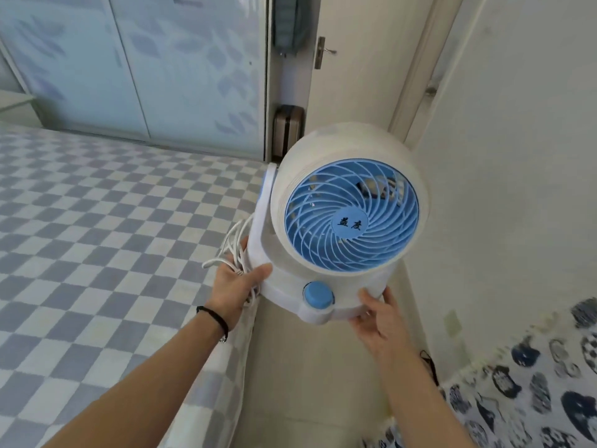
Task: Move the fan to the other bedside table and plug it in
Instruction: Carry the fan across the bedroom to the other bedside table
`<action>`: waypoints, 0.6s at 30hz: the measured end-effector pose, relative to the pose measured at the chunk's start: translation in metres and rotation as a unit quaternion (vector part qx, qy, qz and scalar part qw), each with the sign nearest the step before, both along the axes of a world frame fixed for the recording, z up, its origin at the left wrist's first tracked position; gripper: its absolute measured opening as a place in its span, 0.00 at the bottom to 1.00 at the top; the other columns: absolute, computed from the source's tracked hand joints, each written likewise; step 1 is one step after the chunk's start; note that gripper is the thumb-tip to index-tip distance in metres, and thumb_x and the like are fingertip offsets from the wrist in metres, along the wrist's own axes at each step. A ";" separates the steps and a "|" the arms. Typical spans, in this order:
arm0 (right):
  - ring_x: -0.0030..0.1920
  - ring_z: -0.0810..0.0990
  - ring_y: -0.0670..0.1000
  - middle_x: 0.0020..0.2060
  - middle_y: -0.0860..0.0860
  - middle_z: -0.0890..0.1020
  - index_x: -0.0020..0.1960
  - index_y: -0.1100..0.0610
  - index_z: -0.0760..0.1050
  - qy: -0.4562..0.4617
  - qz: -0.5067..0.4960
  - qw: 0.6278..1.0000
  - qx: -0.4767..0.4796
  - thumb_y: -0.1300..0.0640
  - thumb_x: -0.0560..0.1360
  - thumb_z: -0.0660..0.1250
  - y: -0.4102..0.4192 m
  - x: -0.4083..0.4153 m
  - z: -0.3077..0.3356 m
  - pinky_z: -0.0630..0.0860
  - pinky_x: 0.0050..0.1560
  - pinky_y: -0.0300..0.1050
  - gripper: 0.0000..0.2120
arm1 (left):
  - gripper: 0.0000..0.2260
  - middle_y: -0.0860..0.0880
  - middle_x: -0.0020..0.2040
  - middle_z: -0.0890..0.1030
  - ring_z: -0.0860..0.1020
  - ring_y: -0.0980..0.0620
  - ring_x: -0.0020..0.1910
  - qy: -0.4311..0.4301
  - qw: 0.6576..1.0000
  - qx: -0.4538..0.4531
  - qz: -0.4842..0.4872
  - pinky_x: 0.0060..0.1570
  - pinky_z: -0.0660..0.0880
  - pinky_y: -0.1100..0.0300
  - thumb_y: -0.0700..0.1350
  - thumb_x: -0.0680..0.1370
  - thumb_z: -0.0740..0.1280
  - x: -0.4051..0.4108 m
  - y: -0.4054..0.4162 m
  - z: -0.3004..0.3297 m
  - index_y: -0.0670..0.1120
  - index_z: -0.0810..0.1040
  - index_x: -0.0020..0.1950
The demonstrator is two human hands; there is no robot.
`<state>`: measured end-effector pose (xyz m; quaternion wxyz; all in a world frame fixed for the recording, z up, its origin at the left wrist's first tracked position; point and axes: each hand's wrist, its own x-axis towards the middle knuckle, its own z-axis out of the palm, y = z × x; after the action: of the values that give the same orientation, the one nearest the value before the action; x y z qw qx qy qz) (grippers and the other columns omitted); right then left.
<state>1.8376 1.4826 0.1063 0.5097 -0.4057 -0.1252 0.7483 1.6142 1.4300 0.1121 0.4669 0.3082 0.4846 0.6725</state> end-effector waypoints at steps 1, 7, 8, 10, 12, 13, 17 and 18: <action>0.51 0.80 0.57 0.54 0.56 0.79 0.70 0.53 0.67 0.000 -0.003 1.000 -0.001 0.72 0.71 0.66 0.016 -0.011 0.002 0.81 0.44 0.57 0.31 | 0.31 0.43 0.57 0.80 0.80 0.45 0.52 -0.001 1.000 0.000 -0.003 0.42 0.81 0.56 0.38 0.64 0.72 -0.011 0.018 0.003 0.46 0.70 0.67; 0.52 0.79 0.57 0.59 0.57 0.77 0.69 0.53 0.68 0.003 -0.022 1.000 -0.002 0.72 0.71 0.66 0.096 -0.052 0.009 0.82 0.39 0.53 0.31 | 0.29 0.45 0.56 0.80 0.80 0.45 0.53 0.012 1.000 -0.006 -0.022 0.42 0.81 0.55 0.38 0.66 0.70 -0.053 0.103 0.008 0.47 0.70 0.67; 0.52 0.79 0.57 0.60 0.57 0.77 0.70 0.53 0.68 0.005 -0.021 1.000 0.001 0.72 0.71 0.66 0.111 -0.056 0.009 0.82 0.39 0.53 0.31 | 0.29 0.45 0.56 0.81 0.80 0.45 0.53 0.016 1.000 -0.008 -0.022 0.43 0.81 0.54 0.38 0.65 0.70 -0.058 0.119 0.008 0.47 0.70 0.67; 0.52 0.79 0.57 0.59 0.57 0.78 0.70 0.53 0.67 0.008 -0.018 1.000 0.003 0.72 0.71 0.66 0.140 -0.062 0.009 0.82 0.40 0.54 0.31 | 0.31 0.45 0.57 0.80 0.79 0.44 0.54 0.020 1.000 -0.010 -0.022 0.46 0.81 0.52 0.40 0.64 0.73 -0.065 0.148 0.008 0.47 0.70 0.67; 0.52 0.79 0.57 0.59 0.57 0.78 0.70 0.54 0.67 0.013 -0.014 1.000 0.001 0.72 0.71 0.65 0.174 -0.067 0.006 0.82 0.40 0.55 0.30 | 0.33 0.43 0.59 0.79 0.79 0.43 0.56 0.023 0.999 -0.014 -0.017 0.47 0.80 0.51 0.41 0.63 0.73 -0.070 0.180 0.007 0.48 0.70 0.67; 0.52 0.79 0.57 0.60 0.58 0.77 0.70 0.54 0.67 0.016 -0.012 1.000 0.001 0.72 0.71 0.65 0.191 -0.070 0.004 0.82 0.39 0.55 0.30 | 0.32 0.43 0.59 0.79 0.79 0.43 0.55 0.024 1.000 -0.014 -0.013 0.47 0.80 0.51 0.40 0.64 0.72 -0.072 0.196 0.006 0.48 0.69 0.67; 0.51 0.79 0.57 0.63 0.59 0.76 0.70 0.55 0.67 0.020 0.006 1.000 0.002 0.73 0.71 0.65 0.269 -0.077 -0.001 0.83 0.37 0.53 0.30 | 0.31 0.45 0.56 0.80 0.80 0.46 0.52 0.023 1.000 -0.007 0.008 0.42 0.81 0.56 0.38 0.65 0.70 -0.075 0.266 0.003 0.47 0.69 0.68; 0.51 0.79 0.57 0.64 0.59 0.75 0.70 0.55 0.66 0.017 0.013 1.000 0.003 0.73 0.71 0.65 0.292 -0.077 -0.001 0.83 0.35 0.52 0.30 | 0.31 0.45 0.56 0.80 0.79 0.45 0.52 0.019 1.000 -0.006 0.016 0.43 0.81 0.55 0.38 0.65 0.70 -0.075 0.286 0.002 0.47 0.68 0.68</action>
<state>1.7605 1.7748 0.1048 0.5034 -0.3900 -0.1242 0.7610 1.5390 1.7158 0.1139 0.4489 0.3106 0.5021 0.6708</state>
